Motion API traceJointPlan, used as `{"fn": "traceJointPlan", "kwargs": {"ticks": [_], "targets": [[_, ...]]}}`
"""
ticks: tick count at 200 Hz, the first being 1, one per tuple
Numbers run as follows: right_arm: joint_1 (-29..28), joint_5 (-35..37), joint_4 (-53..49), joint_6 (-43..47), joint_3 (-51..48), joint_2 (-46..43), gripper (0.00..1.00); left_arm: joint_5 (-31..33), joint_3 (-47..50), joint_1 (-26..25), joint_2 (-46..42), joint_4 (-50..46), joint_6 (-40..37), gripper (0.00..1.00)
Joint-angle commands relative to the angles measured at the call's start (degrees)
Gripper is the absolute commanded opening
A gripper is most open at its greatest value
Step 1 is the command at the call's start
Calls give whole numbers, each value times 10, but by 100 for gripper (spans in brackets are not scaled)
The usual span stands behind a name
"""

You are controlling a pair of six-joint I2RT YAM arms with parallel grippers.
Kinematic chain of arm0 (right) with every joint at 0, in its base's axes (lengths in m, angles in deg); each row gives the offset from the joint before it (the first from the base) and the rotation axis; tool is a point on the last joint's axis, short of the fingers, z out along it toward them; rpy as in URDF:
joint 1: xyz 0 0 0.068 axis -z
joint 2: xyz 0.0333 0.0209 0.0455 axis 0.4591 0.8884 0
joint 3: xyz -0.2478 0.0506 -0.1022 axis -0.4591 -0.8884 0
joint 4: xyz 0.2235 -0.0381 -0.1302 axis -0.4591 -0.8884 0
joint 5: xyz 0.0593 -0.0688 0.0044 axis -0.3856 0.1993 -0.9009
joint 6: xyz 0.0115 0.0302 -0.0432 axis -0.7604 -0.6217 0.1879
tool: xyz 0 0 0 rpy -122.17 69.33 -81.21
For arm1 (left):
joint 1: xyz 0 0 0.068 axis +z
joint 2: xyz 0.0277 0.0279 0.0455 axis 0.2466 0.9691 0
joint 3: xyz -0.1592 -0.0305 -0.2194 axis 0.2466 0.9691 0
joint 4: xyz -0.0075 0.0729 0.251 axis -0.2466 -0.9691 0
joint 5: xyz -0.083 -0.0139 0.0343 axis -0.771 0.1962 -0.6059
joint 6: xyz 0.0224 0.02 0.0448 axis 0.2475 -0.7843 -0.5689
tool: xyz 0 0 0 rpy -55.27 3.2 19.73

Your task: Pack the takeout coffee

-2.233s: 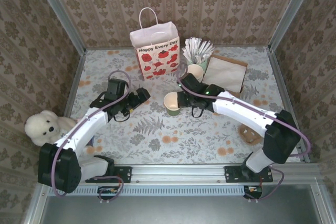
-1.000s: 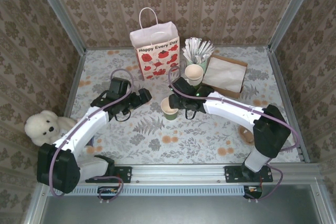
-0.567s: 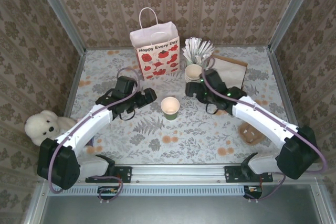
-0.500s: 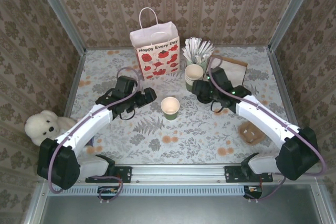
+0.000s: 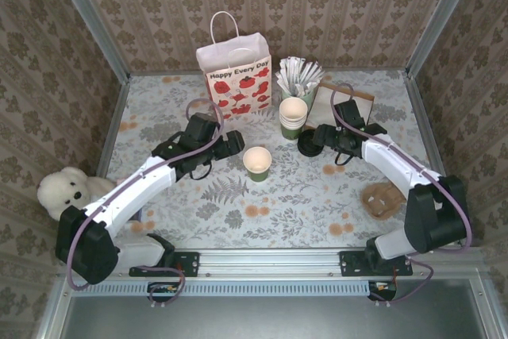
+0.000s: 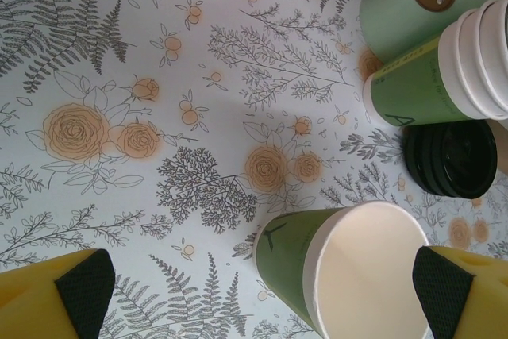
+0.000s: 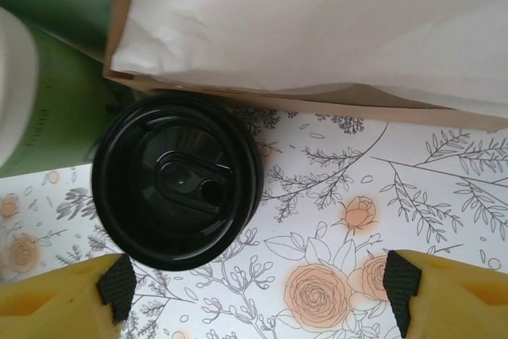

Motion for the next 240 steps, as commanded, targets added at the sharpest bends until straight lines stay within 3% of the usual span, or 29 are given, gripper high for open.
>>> {"fn": "traceJointPlan", "kwargs": {"ticks": [1,27,44,58,156,188,240], "targets": [[9,-33,22,18,16,35,81,31,-31,-20,4,-17,-34,100],[10,-16,21,23,37,75,72,110,-82,-74,25,-68,-56,100],[10,-21,36,27,43,92,64,125,-89,-87,37,-76,-54,100],[11,-32,49,34,48,106,58,126,-84,-89,45,-76,-42,100],[11,-32,39,65,96,184,41,88,-64,-79,56,-52,-23,100],[10,-33,36,84,104,195,27,81,-63,-73,60,-51,-19,100],[10,-32,19,94,113,186,18,78,-61,-66,59,-50,-17,100]]}}
